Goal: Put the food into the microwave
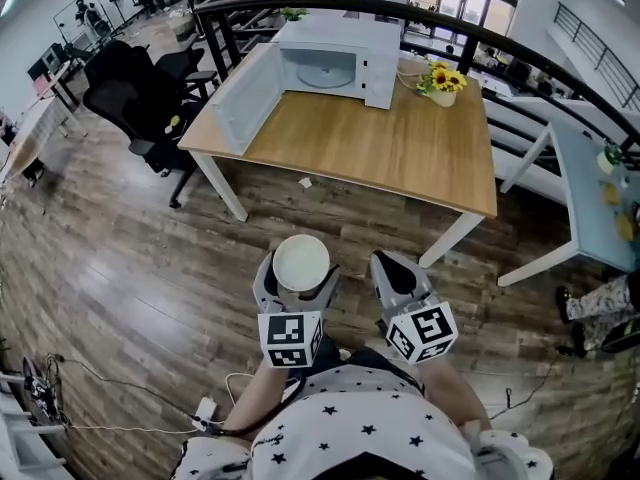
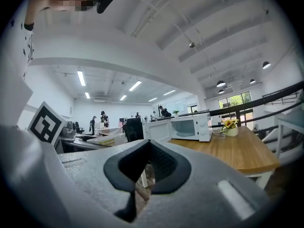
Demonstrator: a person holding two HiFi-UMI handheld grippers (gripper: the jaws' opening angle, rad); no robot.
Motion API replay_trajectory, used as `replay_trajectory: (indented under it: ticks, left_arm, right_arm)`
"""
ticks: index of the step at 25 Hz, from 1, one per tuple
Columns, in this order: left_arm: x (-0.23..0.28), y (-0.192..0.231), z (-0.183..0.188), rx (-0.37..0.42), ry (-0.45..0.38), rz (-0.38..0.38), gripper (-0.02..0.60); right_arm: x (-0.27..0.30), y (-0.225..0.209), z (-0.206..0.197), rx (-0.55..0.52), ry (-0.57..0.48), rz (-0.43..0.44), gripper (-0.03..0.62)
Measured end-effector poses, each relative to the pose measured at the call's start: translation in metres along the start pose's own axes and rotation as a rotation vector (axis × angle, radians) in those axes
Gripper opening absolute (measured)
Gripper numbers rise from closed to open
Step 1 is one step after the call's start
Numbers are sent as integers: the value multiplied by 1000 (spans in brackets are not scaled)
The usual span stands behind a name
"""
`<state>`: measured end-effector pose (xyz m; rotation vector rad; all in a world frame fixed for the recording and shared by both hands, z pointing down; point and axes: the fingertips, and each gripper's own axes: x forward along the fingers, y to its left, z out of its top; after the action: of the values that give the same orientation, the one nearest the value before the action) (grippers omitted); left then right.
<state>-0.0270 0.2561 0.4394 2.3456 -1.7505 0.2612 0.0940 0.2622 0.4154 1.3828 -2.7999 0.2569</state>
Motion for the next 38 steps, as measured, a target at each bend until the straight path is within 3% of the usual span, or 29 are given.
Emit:
replay_trajectory:
  ticks: [25,38]
  left_arm:
    - [22,8,4,-2,1,11,486]
    - [82,41,17,-2,-9,-1,486]
  right_arm:
    - [19,-17,-5,-15,29,1,5]
    - [82,-48,1,-25,23,-13,5]
